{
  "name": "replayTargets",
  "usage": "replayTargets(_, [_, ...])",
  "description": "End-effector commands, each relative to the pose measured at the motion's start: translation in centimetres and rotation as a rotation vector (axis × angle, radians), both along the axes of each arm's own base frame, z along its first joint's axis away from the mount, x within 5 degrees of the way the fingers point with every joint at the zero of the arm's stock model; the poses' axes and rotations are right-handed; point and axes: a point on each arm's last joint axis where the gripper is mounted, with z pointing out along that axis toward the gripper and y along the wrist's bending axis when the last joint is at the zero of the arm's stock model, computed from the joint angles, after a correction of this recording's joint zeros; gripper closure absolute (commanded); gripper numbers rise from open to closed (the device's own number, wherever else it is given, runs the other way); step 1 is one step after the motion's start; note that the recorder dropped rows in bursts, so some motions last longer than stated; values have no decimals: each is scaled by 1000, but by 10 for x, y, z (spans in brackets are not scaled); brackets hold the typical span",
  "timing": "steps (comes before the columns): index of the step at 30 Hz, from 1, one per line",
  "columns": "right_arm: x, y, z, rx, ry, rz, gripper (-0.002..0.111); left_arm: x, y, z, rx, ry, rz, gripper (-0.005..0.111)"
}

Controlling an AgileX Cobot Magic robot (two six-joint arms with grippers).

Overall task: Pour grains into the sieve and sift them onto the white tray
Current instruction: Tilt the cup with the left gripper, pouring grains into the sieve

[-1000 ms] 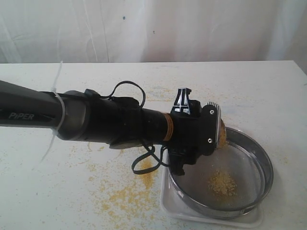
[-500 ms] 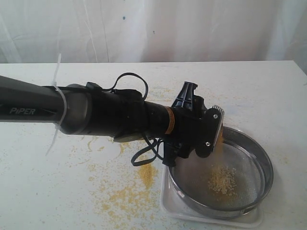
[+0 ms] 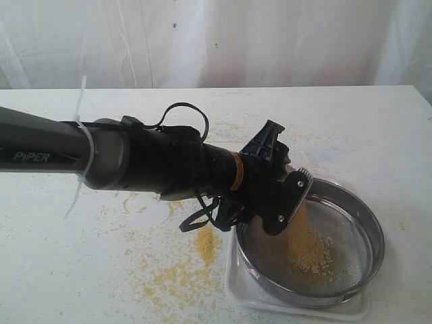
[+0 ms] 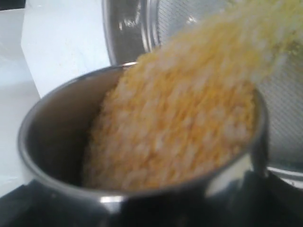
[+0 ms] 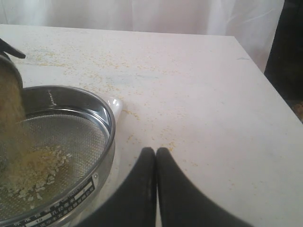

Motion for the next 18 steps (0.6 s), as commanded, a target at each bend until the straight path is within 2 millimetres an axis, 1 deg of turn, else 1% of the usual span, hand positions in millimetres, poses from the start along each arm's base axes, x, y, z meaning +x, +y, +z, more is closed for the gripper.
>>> replayTargets(1, [0, 0, 0, -15, -8, 3, 108, 1, 7, 4, 124, -38, -11, 107])
replayTargets(10, [0, 0, 0, -15, -8, 3, 108, 0, 4, 6, 116, -66, -46, 107])
replayTargets(15, [0, 0, 0, -15, -8, 3, 108, 0, -1, 10, 125, -151, -147, 107])
replayTargets(18, [0, 0, 0, -15, -8, 3, 108, 0, -1, 9, 205, -219, -220, 107])
